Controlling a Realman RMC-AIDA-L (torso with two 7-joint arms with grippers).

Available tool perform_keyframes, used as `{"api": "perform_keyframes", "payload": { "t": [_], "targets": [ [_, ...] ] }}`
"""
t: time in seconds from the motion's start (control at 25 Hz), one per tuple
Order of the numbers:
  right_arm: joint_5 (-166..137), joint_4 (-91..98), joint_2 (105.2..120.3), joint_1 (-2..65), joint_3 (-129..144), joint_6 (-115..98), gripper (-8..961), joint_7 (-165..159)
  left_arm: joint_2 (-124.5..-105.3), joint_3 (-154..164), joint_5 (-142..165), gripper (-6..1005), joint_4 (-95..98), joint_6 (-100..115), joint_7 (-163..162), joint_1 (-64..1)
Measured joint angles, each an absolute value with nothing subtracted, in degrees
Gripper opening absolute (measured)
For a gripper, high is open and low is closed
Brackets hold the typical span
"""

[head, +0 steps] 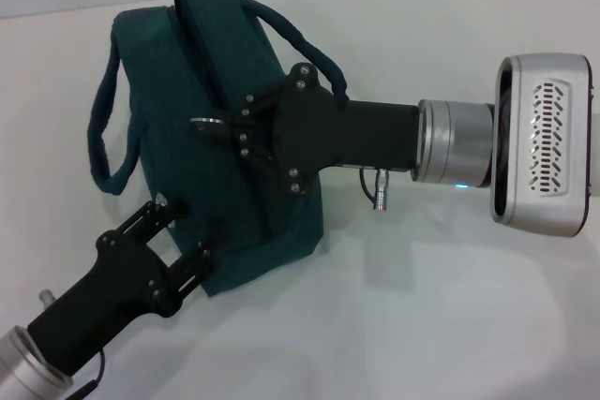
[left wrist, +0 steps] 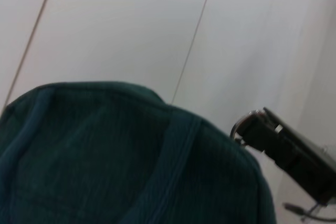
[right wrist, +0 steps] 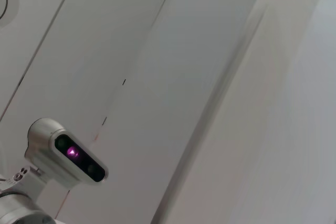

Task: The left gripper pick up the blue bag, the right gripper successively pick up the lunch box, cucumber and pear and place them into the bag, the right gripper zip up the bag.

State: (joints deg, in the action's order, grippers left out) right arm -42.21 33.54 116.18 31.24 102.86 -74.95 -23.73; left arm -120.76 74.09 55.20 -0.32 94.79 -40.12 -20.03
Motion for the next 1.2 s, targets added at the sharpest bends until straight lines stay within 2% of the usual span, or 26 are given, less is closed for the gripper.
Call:
{"api": "perform_keyframes", "payload": {
  "t": [0.36, 0.6, 1.2],
  "targets": [
    [-40.9, 33.6, 116.18, 30.8, 102.9, -74.8, 9, -23.8, -120.75, 73.6, 54.7, 625, 0.2, 94.0, -39.8, -20.6],
    [-40.3, 33.5, 116.18, 30.6, 103.0, -74.8, 9, -23.7, -120.72, 73.6, 54.5, 453, 0.3, 91.9, -37.4, -21.5],
    [-36.3, 33.7, 116.18, 29.2, 102.8, -75.6, 9, -20.2, -120.07, 73.9, 54.9, 330, 0.4, 91.9, -31.4, -22.4]
  ]
}}
